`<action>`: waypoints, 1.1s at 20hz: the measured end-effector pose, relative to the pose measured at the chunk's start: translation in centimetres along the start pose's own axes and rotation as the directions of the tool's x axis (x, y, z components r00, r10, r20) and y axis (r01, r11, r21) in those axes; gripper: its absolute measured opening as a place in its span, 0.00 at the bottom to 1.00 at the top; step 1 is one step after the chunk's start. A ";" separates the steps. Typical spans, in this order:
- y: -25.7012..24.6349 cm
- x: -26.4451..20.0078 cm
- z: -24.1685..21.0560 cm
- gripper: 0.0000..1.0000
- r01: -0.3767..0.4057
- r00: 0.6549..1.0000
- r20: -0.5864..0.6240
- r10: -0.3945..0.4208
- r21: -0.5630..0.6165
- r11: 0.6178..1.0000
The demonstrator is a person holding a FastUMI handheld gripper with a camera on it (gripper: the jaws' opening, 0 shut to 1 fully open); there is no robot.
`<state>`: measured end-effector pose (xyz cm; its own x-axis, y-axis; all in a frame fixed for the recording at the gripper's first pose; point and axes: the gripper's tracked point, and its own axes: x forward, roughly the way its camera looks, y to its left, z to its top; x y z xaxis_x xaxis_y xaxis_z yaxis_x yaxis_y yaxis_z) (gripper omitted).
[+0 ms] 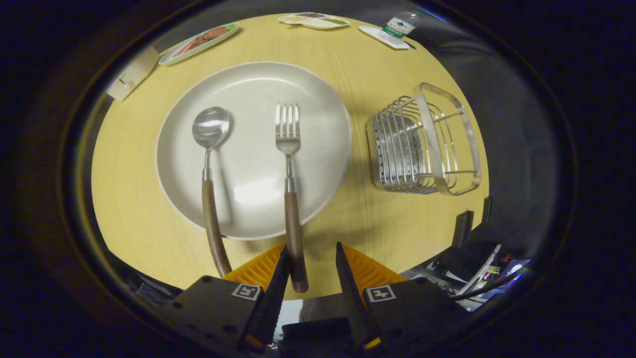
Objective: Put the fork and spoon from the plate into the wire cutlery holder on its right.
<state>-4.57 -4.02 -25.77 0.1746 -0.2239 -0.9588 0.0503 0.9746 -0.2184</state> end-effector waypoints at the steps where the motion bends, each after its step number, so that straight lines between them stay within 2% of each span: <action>1: 0.1 0.4 0.0 0.62 -0.003 1.000 -0.007 0.003 -0.010 1.000; 3: 0.8 1.1 0.2 0.62 -0.032 0.999 -0.015 0.032 -0.020 0.999; 5: 1.7 1.4 -0.1 0.45 -0.070 0.997 -0.039 0.068 -0.053 0.996; 8: 1.9 1.4 -0.1 0.19 -0.066 0.997 -0.049 0.063 -0.063 0.996; 12: 1.4 0.9 -0.3 0.17 -0.032 0.998 -0.050 0.029 -0.049 0.998; 15: 1.9 0.0 0.1 0.15 -0.067 0.997 -0.038 0.066 -0.026 0.997; 18: 1.0 -1.5 0.3 0.15 -0.034 0.998 -0.046 0.031 -0.046 0.998; 22: 0.9 -4.0 1.7 0.15 -0.031 1.000 0.000 0.031 -0.020 0.999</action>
<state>-3.53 -2.29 -21.85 0.1761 -0.1939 -0.9651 0.0256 0.9810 -0.1924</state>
